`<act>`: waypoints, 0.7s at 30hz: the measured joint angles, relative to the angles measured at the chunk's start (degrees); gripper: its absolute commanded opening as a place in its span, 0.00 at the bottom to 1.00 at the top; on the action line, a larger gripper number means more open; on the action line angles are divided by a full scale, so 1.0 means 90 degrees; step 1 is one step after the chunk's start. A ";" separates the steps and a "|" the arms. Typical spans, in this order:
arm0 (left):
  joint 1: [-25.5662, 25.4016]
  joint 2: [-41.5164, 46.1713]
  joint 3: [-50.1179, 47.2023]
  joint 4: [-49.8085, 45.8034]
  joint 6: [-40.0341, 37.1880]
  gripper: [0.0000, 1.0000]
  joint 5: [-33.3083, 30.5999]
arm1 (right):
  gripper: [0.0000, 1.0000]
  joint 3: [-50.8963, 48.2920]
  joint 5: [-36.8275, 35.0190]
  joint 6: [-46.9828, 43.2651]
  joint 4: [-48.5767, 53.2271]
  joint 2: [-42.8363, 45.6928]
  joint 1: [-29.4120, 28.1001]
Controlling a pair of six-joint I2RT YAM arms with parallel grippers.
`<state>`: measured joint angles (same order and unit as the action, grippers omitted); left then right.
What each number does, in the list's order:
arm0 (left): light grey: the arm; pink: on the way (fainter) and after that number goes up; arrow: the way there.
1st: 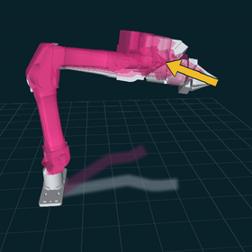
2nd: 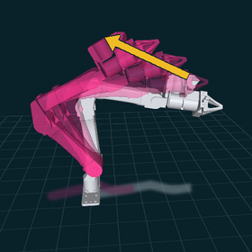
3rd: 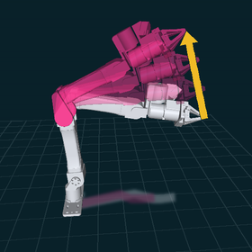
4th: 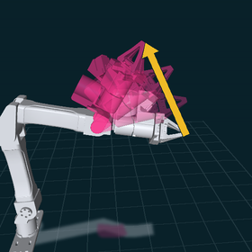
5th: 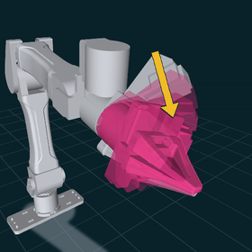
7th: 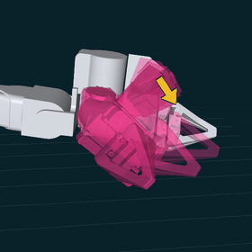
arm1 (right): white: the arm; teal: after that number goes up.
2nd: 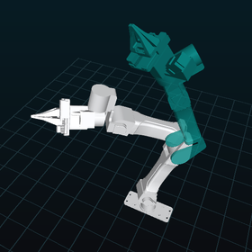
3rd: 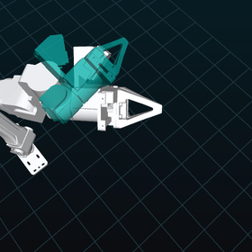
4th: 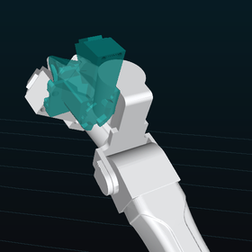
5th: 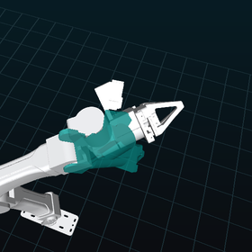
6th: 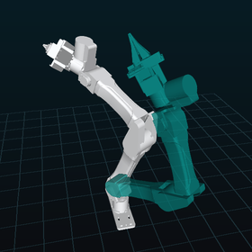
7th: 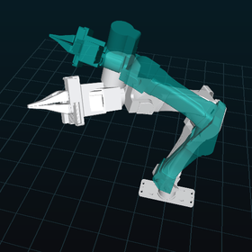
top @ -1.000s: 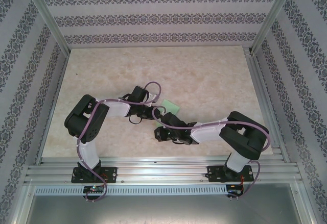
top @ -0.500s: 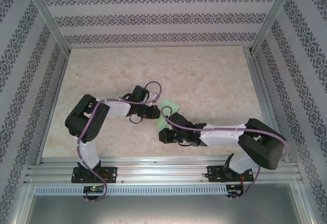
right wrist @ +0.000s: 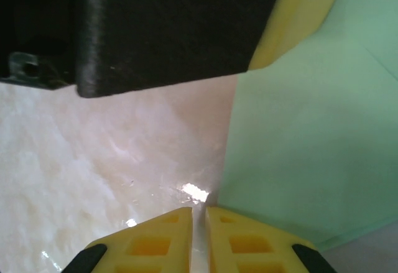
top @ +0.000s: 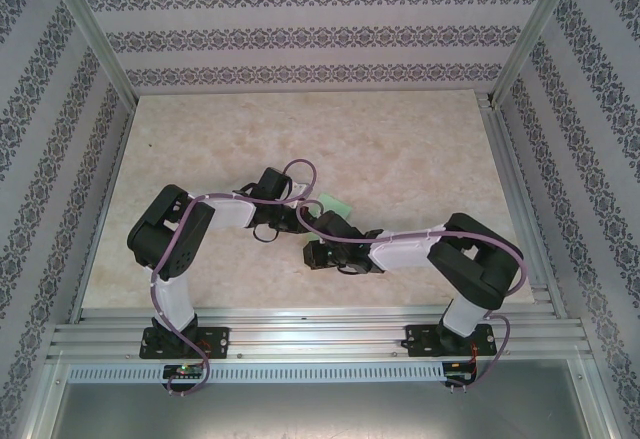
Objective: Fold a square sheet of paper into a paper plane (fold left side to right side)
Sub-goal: Third fold the triangle at the center of the table.
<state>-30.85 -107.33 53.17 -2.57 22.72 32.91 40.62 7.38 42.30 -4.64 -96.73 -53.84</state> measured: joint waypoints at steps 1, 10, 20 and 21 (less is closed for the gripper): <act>0.0000 0.0000 0.0000 0.0002 0.0000 0.05 0.0000 | 0.15 0.0000 0.0000 0.0002 -0.0015 0.0000 -0.0005; 0.0000 0.0000 0.0000 0.0002 0.0000 0.06 -0.0019 | 0.15 -0.0682 -0.0165 0.0442 -0.0500 0.0427 -0.0515; -0.0010 0.0002 0.0272 -0.0379 -0.0044 0.19 -0.0131 | 0.23 -0.1003 0.0245 0.0423 0.0367 0.1790 0.0044; -0.0010 0.0010 0.0362 -0.0498 -0.0061 0.21 -0.0187 | 0.25 -0.1003 0.0267 0.0350 0.0452 0.2023 0.0294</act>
<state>-30.94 -107.24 56.42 -7.05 22.17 31.22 31.59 9.78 45.45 -0.58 -78.52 -51.20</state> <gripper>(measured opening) 0.178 0.229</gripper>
